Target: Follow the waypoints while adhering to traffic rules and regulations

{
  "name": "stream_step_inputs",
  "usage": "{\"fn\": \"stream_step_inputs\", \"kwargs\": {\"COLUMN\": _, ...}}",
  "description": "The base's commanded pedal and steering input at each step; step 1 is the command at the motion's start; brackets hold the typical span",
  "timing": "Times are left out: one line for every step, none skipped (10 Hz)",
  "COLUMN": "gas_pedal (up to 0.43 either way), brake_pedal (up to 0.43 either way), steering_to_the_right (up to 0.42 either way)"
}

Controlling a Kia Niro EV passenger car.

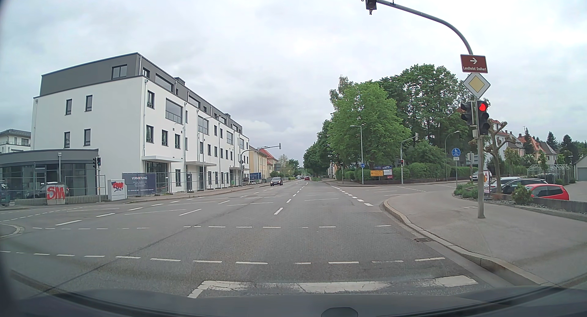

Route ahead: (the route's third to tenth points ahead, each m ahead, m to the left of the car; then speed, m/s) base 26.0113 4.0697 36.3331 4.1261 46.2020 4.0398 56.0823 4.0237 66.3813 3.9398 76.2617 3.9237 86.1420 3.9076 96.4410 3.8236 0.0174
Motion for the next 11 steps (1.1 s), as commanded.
{"fn": "stream_step_inputs", "kwargs": {"gas_pedal": 0.0, "brake_pedal": 0.25, "steering_to_the_right": -0.012}}
{"fn": "stream_step_inputs", "kwargs": {"gas_pedal": 0.0, "brake_pedal": 0.244, "steering_to_the_right": -0.012}}
{"fn": "stream_step_inputs", "kwargs": {"gas_pedal": 0.0, "brake_pedal": 0.25, "steering_to_the_right": -0.012}}
{"fn": "stream_step_inputs", "kwargs": {"gas_pedal": 0.0, "brake_pedal": 0.25, "steering_to_the_right": -0.012}}
{"fn": "stream_step_inputs", "kwargs": {"gas_pedal": 0.0, "brake_pedal": 0.25, "steering_to_the_right": -0.012}}
{"fn": "stream_step_inputs", "kwargs": {"gas_pedal": 0.0, "brake_pedal": 0.25, "steering_to_the_right": -0.012}}
{"fn": "stream_step_inputs", "kwargs": {"gas_pedal": 0.0, "brake_pedal": 0.25, "steering_to_the_right": -0.012}}
{"fn": "stream_step_inputs", "kwargs": {"gas_pedal": 0.0, "brake_pedal": 0.25, "steering_to_the_right": -0.012}}
{"fn": "stream_step_inputs", "kwargs": {"gas_pedal": 0.0, "brake_pedal": 0.25, "steering_to_the_right": -0.012}}
{"fn": "stream_step_inputs", "kwargs": {"gas_pedal": 0.0, "brake_pedal": 0.25, "steering_to_the_right": -0.012}}
{"fn": "stream_step_inputs", "kwargs": {"gas_pedal": 0.0, "brake_pedal": 0.25, "steering_to_the_right": -0.012}}
